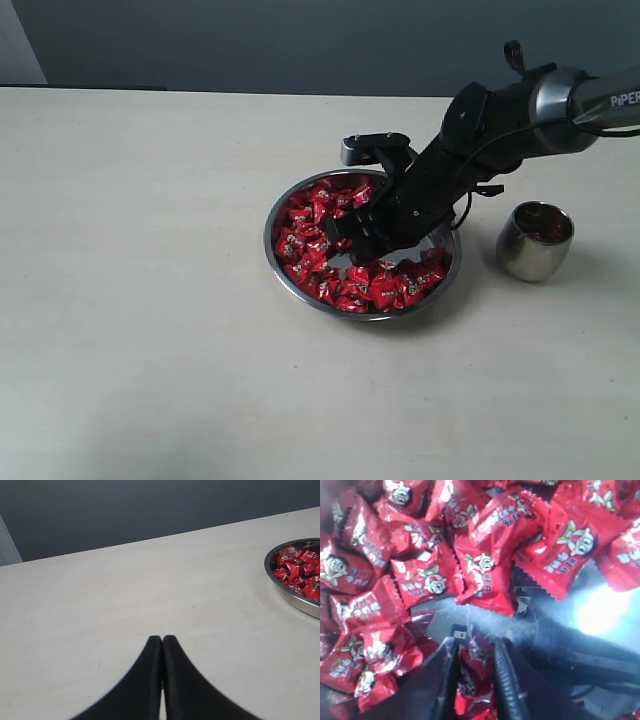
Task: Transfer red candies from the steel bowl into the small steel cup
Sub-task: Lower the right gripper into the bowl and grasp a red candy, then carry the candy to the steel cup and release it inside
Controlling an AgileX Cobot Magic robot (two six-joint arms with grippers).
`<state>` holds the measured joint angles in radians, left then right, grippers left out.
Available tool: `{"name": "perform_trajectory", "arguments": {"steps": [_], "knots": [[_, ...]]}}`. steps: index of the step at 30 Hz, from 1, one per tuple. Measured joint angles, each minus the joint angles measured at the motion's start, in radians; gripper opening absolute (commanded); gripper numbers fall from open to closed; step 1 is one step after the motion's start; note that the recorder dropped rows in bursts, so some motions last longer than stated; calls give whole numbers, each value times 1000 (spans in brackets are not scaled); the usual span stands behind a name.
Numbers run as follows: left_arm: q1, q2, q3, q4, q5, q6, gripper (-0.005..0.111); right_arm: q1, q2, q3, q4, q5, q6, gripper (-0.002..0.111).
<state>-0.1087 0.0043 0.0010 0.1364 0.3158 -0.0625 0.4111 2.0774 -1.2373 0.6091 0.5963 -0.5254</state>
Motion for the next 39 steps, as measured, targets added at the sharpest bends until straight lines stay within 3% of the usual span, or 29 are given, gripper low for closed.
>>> {"name": "perform_trajectory", "arguments": {"steps": [2,16,22,28,33,39], "knots": [[0,0,0,0,0,0,0,0,0,0,2,0,0,-1],[0,0,0,0,0,0,0,0,-185,0,-131,25,19,-1],[0,0,0,0,0,0,0,-8,-331,0,-309,25,183,-1],[0,0,0,0,0,0,0,-135,-400,0,-560,90,451,-1],[0,0,0,0,0,0,0,-267,-402,0,-595,159,487,-1],[0,0,0,0,0,0,0,-308,-400,0,-595,206,491,-1]]}}
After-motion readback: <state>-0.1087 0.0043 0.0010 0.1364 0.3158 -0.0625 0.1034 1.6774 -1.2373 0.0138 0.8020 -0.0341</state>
